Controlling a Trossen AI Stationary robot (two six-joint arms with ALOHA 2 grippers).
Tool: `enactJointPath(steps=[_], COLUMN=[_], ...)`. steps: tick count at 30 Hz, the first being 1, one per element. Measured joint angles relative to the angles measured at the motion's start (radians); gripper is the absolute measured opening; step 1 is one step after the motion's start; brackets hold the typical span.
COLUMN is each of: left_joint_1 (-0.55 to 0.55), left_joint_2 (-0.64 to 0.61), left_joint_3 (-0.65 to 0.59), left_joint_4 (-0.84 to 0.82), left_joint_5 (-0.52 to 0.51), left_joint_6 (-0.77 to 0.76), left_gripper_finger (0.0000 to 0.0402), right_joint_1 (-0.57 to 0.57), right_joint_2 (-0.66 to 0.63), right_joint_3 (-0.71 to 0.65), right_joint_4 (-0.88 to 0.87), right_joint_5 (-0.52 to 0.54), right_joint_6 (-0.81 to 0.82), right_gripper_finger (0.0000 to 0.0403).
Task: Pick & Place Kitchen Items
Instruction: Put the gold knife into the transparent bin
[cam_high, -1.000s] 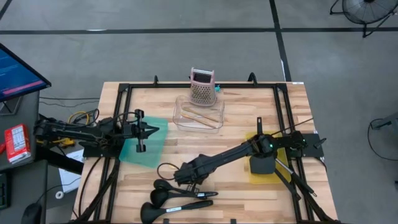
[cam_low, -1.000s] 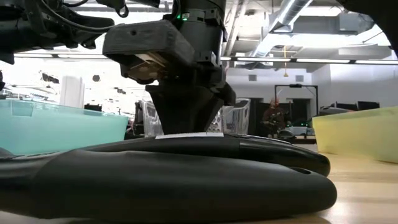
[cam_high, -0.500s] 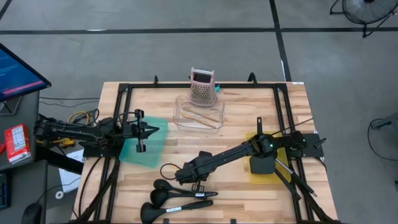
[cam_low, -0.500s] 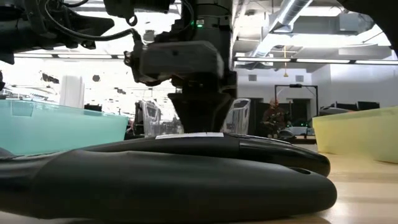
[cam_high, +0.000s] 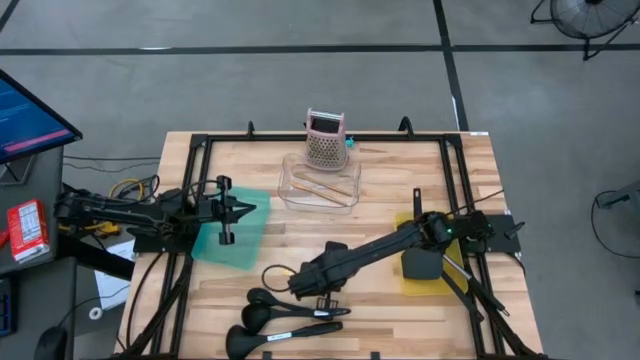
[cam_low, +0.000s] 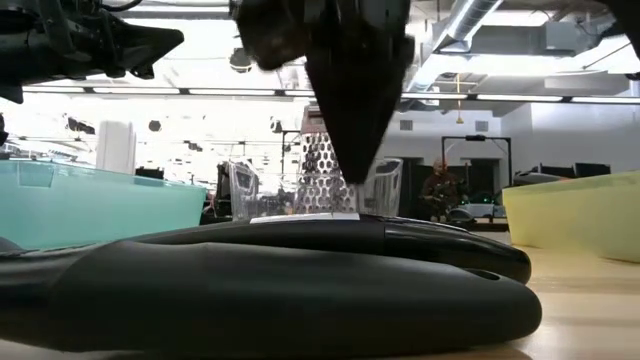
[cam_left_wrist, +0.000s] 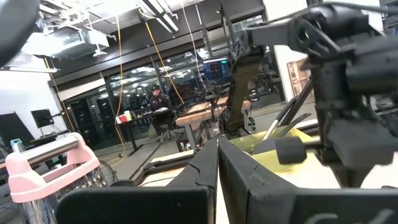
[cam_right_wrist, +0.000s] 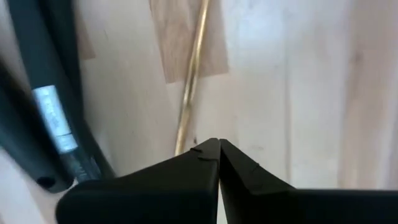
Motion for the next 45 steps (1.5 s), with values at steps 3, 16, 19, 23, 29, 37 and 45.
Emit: enactJointPath(steps=[3, 16, 19, 23, 29, 37, 45], left_joint_1=[0.000, 0.000, 0.000, 0.000, 0.000, 0.000, 0.000], left_joint_2=[0.000, 0.000, 0.000, 0.000, 0.000, 0.009, 0.015], left_joint_3=[0.000, 0.000, 0.000, 0.000, 0.000, 0.000, 0.000], left_joint_4=[0.000, 0.000, 0.000, 0.000, 0.000, 0.001, 0.000], left_joint_5=[0.000, 0.000, 0.000, 0.000, 0.000, 0.000, 0.000], left_joint_6=[0.000, 0.000, 0.000, 0.000, 0.000, 0.000, 0.000], left_gripper_finger=[0.0002, 0.0002, 0.0002, 0.0002, 0.0002, 0.0002, 0.0002], right_joint_1=[-0.001, -0.002, -0.001, -0.001, -0.001, -0.006, -0.028], right_joint_2=[-0.020, -0.004, -0.004, 0.021, 0.071, 0.103, 0.092], right_joint_3=[0.001, 0.003, 0.003, -0.007, -0.012, -0.027, -0.093], right_joint_4=[-0.010, 0.034, 0.034, 0.089, 0.093, 0.121, 0.140], right_joint_5=[0.043, 0.052, 0.000, -0.051, -0.060, -0.082, -0.114], right_joint_6=[0.001, -0.015, -0.040, -0.045, -0.041, -0.061, -0.083], right_gripper_finger=[0.0001, 0.0143, 0.0199, 0.0254, 0.0268, 0.0237, 0.0083])
